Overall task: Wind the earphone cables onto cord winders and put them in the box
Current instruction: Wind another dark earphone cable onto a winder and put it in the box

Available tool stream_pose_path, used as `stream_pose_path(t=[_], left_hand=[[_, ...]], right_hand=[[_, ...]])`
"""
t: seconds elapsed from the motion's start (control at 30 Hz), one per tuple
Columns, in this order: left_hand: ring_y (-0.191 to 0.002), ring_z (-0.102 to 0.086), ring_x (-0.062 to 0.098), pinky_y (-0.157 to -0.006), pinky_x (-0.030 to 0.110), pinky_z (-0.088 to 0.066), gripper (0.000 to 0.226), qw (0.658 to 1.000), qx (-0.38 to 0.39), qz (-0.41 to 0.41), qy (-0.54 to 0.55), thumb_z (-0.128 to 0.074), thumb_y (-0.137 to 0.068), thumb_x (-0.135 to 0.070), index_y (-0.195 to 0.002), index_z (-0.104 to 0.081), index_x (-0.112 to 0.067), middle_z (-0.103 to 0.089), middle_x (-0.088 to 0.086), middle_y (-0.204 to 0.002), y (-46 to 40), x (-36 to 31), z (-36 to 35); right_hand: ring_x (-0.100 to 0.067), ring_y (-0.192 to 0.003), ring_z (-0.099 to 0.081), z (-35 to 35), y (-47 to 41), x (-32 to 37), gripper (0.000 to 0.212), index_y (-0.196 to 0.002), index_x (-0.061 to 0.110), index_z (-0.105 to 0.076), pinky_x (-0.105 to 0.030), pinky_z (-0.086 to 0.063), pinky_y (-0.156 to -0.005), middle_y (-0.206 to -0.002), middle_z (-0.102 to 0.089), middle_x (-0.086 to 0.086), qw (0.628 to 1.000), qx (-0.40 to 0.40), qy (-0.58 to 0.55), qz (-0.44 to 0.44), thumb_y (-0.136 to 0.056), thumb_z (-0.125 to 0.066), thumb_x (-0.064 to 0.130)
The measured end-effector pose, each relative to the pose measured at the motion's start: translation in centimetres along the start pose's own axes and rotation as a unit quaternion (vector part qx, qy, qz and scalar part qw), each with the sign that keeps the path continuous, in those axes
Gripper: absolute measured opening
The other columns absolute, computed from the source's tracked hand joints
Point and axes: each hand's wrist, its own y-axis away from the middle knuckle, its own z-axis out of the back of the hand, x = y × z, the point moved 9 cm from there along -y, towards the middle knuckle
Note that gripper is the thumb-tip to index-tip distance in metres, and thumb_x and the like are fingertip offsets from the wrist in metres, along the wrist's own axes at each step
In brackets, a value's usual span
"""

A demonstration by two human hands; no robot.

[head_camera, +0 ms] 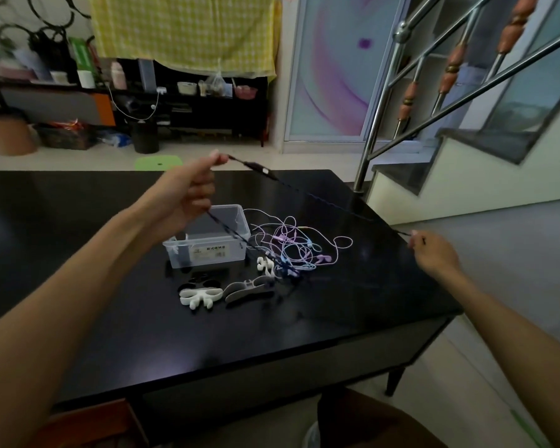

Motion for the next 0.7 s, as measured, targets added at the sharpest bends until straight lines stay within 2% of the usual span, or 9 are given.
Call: stream_pose_path(t=[0.07,0.17,0.23,0.3,0.37,0.43,0.53,0.63,0.7], left_hand=[[-0.053,-0.036,0.001,-0.046,0.012,-0.027,0.018,0.981,-0.061,-0.074,-0.167,-0.049,-0.096,-0.033,-0.097,-0.064,-0.023,-0.041,-0.009,-0.067,-0.2,-3.0,0.8],[-0.081,-0.057,0.01,-0.072,0.022,-0.046,0.025,0.857,-0.141,-0.197,-0.454,-0.054,-0.093,-0.033,-0.103,-0.069,-0.014,-0.064,0.004,-0.092,-0.5,-7.1,2.2],[-0.084,-0.059,0.019,-0.074,0.034,-0.048,0.028,0.81,-0.138,-0.176,-0.542,-0.055,-0.092,-0.035,-0.103,-0.069,-0.014,-0.066,0.009,-0.095,-0.8,-6.5,3.4],[-0.079,-0.058,0.021,-0.07,0.035,-0.048,0.029,0.81,-0.099,-0.125,-0.564,-0.055,-0.092,-0.034,-0.103,-0.068,-0.011,-0.065,0.011,-0.092,-1.0,-4.0,4.2],[-0.089,-0.061,0.025,-0.081,0.036,-0.048,0.028,0.846,-0.063,-0.074,-0.525,-0.056,-0.091,-0.032,-0.103,-0.069,-0.01,-0.067,0.011,-0.099,-0.7,-1.3,4.5],[-0.085,-0.061,0.025,-0.08,0.036,-0.048,0.026,0.869,-0.046,-0.035,-0.491,-0.058,-0.09,-0.033,-0.098,-0.071,-0.012,-0.068,0.01,-0.098,-0.2,0.9,4.4],[-0.063,-0.047,0.021,-0.059,0.027,-0.041,0.024,0.873,-0.037,-0.009,-0.487,-0.059,-0.09,-0.031,-0.093,-0.073,-0.011,-0.065,0.014,-0.079,0.4,3.1,4.3],[-0.07,-0.058,0.025,-0.065,0.032,-0.045,0.024,0.867,-0.061,-0.015,-0.494,-0.061,-0.089,-0.031,-0.091,-0.074,-0.011,-0.067,0.01,-0.079,0.5,3.9,5.3],[-0.064,-0.056,0.019,-0.061,0.03,-0.043,0.024,0.857,-0.092,-0.016,-0.507,-0.061,-0.089,-0.034,-0.089,-0.074,-0.014,-0.066,0.005,-0.072,0.6,3.8,6.7]], right_hand=[[-0.038,-0.087,-0.056,2.0,0.1,1.0,0.035,-0.093,0.008,-0.058,-0.041,-0.042,-0.074,-0.096,-0.061,-0.023,0.996,-0.072,-0.011,0.048,-0.102,-0.031,0.028],[-0.033,-0.067,-0.054,5.8,1.0,2.8,0.032,-0.087,0.015,-0.054,-0.035,-0.039,-0.058,-0.074,-0.058,-0.014,0.979,-0.112,0.017,0.17,-0.101,-0.033,0.035],[-0.034,-0.064,-0.058,6.1,1.5,3.0,0.031,-0.086,0.019,-0.054,-0.035,-0.043,-0.056,-0.069,-0.058,-0.011,0.962,-0.066,0.139,0.225,-0.098,-0.037,0.042],[-0.033,-0.068,-0.061,5.0,2.2,2.4,0.034,-0.086,0.018,-0.059,-0.036,-0.046,-0.058,-0.068,-0.057,-0.008,0.943,-0.019,0.232,0.238,-0.096,-0.04,0.044],[-0.03,-0.071,-0.06,3.6,3.0,2.1,0.033,-0.083,0.017,-0.059,-0.032,-0.042,-0.06,-0.072,-0.06,-0.009,0.943,0.014,0.24,0.231,-0.096,-0.043,0.042],[-0.026,-0.068,-0.055,2.1,3.4,2.1,0.028,-0.08,0.017,-0.058,-0.03,-0.034,-0.06,-0.073,-0.06,-0.01,0.951,0.033,0.208,0.225,-0.097,-0.047,0.037],[-0.021,-0.066,-0.049,0.1,3.2,2.6,0.027,-0.08,0.012,-0.059,-0.03,-0.034,-0.061,-0.07,-0.054,-0.006,0.963,0.048,0.168,0.203,-0.096,-0.051,0.032],[-0.02,-0.069,-0.052,-0.6,2.3,3.1,0.032,-0.087,0.009,-0.063,-0.03,-0.038,-0.063,-0.074,-0.056,-0.005,0.972,0.053,0.161,0.164,-0.093,-0.054,0.04],[-0.021,-0.078,-0.054,-0.8,2.1,4.2,0.035,-0.091,0.011,-0.061,-0.03,-0.041,-0.067,-0.083,-0.057,-0.004,0.971,0.083,0.145,0.17,-0.085,-0.063,0.045]])
